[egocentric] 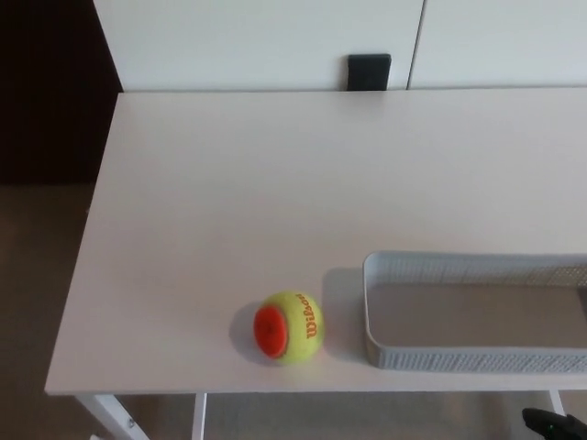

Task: The robot walk towards a table in front and uses its left hand to pickup a tennis ball on the left side and put it in a container on the right hand side

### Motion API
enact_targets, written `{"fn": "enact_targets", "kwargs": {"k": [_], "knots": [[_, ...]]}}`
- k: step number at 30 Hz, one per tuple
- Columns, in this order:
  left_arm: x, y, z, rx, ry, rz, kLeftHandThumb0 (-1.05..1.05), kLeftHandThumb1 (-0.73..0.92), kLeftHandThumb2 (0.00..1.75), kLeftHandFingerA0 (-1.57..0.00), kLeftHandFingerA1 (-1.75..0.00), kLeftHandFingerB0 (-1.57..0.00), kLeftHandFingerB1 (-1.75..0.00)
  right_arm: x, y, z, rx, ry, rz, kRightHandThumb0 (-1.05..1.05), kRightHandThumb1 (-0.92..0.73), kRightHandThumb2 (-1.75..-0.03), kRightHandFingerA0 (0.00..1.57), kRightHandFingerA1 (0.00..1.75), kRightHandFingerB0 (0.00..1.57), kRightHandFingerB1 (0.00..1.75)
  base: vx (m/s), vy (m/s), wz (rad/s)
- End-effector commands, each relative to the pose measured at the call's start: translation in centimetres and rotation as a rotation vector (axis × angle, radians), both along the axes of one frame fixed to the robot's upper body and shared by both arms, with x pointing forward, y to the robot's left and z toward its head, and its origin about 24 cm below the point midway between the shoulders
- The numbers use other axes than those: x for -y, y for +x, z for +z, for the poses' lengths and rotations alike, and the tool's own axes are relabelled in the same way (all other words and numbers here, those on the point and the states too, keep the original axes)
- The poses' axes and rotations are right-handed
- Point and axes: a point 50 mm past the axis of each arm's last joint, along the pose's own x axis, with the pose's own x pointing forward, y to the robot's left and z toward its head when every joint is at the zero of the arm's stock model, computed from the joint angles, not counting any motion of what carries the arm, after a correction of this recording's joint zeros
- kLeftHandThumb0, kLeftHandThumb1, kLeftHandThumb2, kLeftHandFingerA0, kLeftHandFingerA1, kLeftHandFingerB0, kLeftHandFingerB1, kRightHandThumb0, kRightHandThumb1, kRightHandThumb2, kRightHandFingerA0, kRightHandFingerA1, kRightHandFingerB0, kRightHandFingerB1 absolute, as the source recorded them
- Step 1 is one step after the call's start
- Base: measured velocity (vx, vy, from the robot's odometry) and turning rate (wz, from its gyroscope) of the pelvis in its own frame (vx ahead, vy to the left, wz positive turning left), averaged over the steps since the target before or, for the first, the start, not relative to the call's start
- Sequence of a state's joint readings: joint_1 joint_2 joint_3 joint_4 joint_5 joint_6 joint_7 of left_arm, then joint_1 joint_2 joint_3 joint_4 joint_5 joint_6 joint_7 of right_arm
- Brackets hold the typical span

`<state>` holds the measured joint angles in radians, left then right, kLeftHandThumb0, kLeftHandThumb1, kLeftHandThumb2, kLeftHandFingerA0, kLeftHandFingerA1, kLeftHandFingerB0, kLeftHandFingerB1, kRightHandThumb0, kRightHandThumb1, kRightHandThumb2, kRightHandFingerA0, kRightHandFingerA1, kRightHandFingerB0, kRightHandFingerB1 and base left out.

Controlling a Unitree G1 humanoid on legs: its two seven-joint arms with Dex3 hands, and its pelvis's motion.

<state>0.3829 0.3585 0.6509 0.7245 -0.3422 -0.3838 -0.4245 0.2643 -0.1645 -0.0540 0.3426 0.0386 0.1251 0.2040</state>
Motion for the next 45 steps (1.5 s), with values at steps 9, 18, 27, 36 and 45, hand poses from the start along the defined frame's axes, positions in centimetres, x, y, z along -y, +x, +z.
{"fn": "enact_targets", "kwargs": {"k": [9,18,27,36,45], "knots": [[9.9,9.4,21.5,0.536,0.591,-0.578,-0.37,0.45,0.54,-0.09,-0.3,-0.07,-0.25,0.5,0.7,0.1,-0.016,-0.012,-0.04,0.0,-0.56,-0.98,0.08,0.53,0.08,0.52,0.0,0.0,0.0],[16.5,13.5,22.6,0.529,0.735,-0.87,-0.43,0.4,0.62,-0.08,-0.31,-0.08,-0.2,0.5,0.8,0.2,-0.009,-0.02,-0.013,-0.03,-0.56,-0.99,0.09,0.54,0.08,0.52,0.0,0.0,0.0],[22.9,17.9,21.1,0.426,0.799,-1.101,-0.44,0.28,0.65,-0.06,-0.35,-0.05,-0.25,0.4,1.5,0.4,-0.003,-0.031,-0.015,-0.04,-0.55,-0.99,0.1,0.54,0.09,0.52,0.0,0.0,0.0],[26.4,18.2,19.0,0.298,0.868,-1.282,-0.36,0.26,0.68,0.0,-0.33,-0.03,-0.29,0.3,2.1,0.8,0.012,-0.055,0.022,-0.01,-0.74,-0.7,0.18,0.53,0.11,0.46,0.0,0.0,0.0],[27.9,18.8,17.3,0.203,0.946,-1.329,-0.4,0.28,0.66,-0.03,-0.26,-0.02,-0.19,0.1,2.2,0.9,0.013,-0.055,0.024,0.0,-0.55,-0.98,0.1,0.53,0.1,0.52,0.0,0.0,0.0]]}}
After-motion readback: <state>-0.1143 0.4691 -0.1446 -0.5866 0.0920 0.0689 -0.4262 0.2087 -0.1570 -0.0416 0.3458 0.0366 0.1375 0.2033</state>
